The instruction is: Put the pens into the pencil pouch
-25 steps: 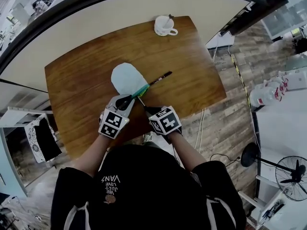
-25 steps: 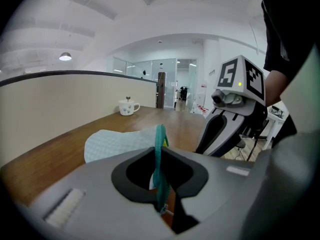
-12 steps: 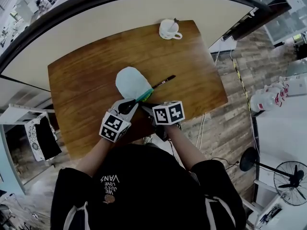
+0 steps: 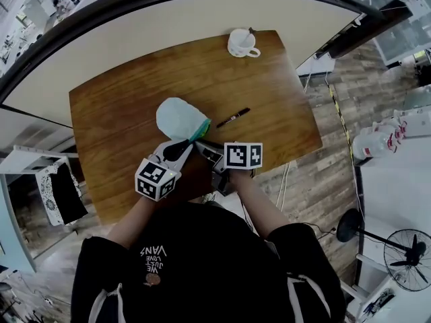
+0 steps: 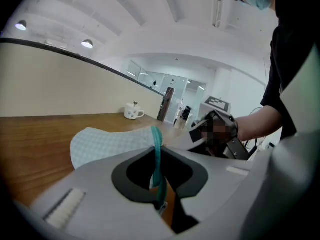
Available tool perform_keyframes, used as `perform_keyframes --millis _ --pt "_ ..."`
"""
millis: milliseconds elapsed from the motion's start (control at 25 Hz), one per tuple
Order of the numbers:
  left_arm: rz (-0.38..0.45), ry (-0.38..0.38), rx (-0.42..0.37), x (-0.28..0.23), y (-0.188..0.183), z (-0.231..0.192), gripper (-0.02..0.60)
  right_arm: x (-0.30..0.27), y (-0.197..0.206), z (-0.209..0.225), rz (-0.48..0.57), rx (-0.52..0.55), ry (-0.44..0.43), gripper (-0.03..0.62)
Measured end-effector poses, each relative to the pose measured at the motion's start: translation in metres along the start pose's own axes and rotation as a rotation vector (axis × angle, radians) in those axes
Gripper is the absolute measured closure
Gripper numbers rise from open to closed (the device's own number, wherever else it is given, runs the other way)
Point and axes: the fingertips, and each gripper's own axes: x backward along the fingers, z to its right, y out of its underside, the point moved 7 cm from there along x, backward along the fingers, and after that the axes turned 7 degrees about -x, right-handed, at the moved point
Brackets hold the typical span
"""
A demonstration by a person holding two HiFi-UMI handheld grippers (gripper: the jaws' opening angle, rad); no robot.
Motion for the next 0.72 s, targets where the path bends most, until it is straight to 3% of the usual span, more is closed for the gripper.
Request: perform_keyframes --millis 160,320,400,600,720 --pt "0.025 -0.019 0.061 0.003 -0.001 -0.010 0.541 0.002 -0.004 -0.001 0.104 -0.148 -0.114 0.539" --pt "0.031 -0.031 0.094 0.001 0.001 -0.017 0.541 0.013 -0.016 0.007 0.183 -0.141 -0.088 0.539" --pt "0.028 -0.035 0.098 0.000 0.003 -0.020 0.541 0.021 -0.022 0.018 0.201 -0.068 0.022 0.539" --pt "0.017 -0.049 0.107 -0.001 0.007 -0.026 0.541 0.040 -0.039 0.044 0.201 0.184 0.412 0.534" --pt "0.009 -0.053 0.112 -0.001 0.011 -0.030 0.541 0.042 -0.044 0.058 0.224 0.180 0.573 0.469"
